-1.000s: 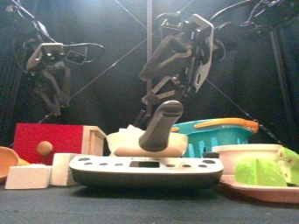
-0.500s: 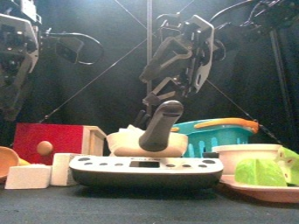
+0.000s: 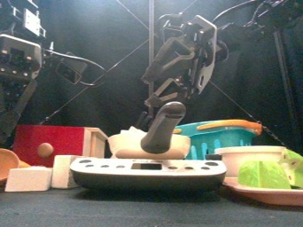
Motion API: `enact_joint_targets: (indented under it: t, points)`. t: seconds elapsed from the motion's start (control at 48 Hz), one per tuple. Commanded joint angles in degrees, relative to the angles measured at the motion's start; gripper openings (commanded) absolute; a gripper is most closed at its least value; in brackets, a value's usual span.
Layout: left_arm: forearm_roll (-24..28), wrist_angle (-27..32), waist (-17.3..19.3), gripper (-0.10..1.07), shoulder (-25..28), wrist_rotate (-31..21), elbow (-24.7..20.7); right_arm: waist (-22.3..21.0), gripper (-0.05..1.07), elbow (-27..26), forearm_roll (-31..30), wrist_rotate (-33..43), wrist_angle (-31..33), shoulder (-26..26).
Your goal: Grab carrot
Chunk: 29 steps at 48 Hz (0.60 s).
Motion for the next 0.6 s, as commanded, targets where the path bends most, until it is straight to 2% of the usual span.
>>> enact_joint_targets:
  t: [0.0,0.354,0.583]
  points:
    - [0.5,-1.5,0.5,0.93,-0.1,-1.0,0.4,-0.1,0.96,-0.8,0.0,0.0,-0.3,-1.1]
    - [4.6,-3.6,1.8,0.93,0.5,-2.0,2.4,-0.1,0.96,-0.9,0.0,-0.1,-0.3,-0.9]
    - [4.8,-6.4,2.0,0.93,3.6,-2.5,2.9,0.0,0.96,-0.9,0.0,-0.1,-0.3,-0.9]
